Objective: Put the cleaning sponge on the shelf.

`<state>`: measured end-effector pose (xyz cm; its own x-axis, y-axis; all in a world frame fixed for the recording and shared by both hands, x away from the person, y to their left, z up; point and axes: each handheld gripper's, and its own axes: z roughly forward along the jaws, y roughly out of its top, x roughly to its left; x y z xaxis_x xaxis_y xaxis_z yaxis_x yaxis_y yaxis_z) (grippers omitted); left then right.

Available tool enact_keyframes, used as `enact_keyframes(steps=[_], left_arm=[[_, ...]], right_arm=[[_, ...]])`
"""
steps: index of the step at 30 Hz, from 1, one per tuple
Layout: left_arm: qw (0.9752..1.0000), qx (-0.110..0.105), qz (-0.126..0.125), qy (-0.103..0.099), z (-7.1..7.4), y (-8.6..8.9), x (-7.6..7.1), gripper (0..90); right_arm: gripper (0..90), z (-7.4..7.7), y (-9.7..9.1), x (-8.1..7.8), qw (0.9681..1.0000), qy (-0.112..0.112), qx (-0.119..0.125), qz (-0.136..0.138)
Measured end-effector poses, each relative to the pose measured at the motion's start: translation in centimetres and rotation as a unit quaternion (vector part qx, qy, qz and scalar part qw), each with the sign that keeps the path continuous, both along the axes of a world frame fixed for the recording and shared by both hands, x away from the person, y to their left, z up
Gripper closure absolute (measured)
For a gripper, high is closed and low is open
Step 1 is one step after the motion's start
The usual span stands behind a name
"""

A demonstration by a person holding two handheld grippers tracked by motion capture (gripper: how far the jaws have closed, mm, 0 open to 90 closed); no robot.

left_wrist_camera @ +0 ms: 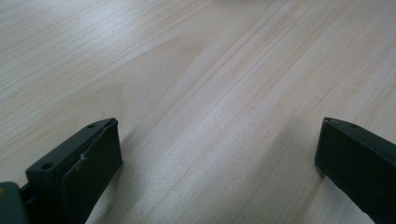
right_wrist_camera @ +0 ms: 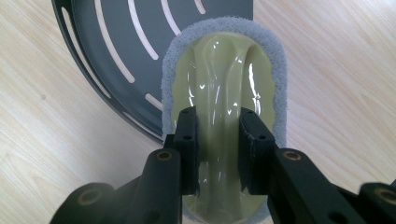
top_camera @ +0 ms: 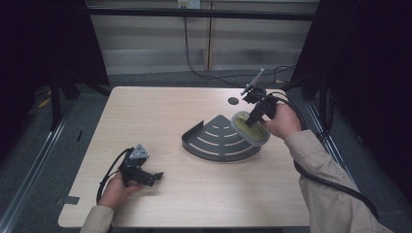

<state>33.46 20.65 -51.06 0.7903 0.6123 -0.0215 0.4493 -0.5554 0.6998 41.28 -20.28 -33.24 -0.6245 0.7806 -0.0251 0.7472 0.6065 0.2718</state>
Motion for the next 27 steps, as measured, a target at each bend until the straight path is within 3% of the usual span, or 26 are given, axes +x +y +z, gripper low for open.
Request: enact_keyframes(steps=[16,27], left_arm=[[1.0,0.0,0.0,0.0,0.0,0.0,0.0,0.0],[1.0,0.0,0.0,0.0,0.0,0.0,0.0,0.0]], right_arm=[[72.4,-1.6,0.6,1.9,0.9997,0.004,-0.013,0.022],[72.4,-2.7,0.7,2.7,0.9998,0.016,-0.001,0.014]])
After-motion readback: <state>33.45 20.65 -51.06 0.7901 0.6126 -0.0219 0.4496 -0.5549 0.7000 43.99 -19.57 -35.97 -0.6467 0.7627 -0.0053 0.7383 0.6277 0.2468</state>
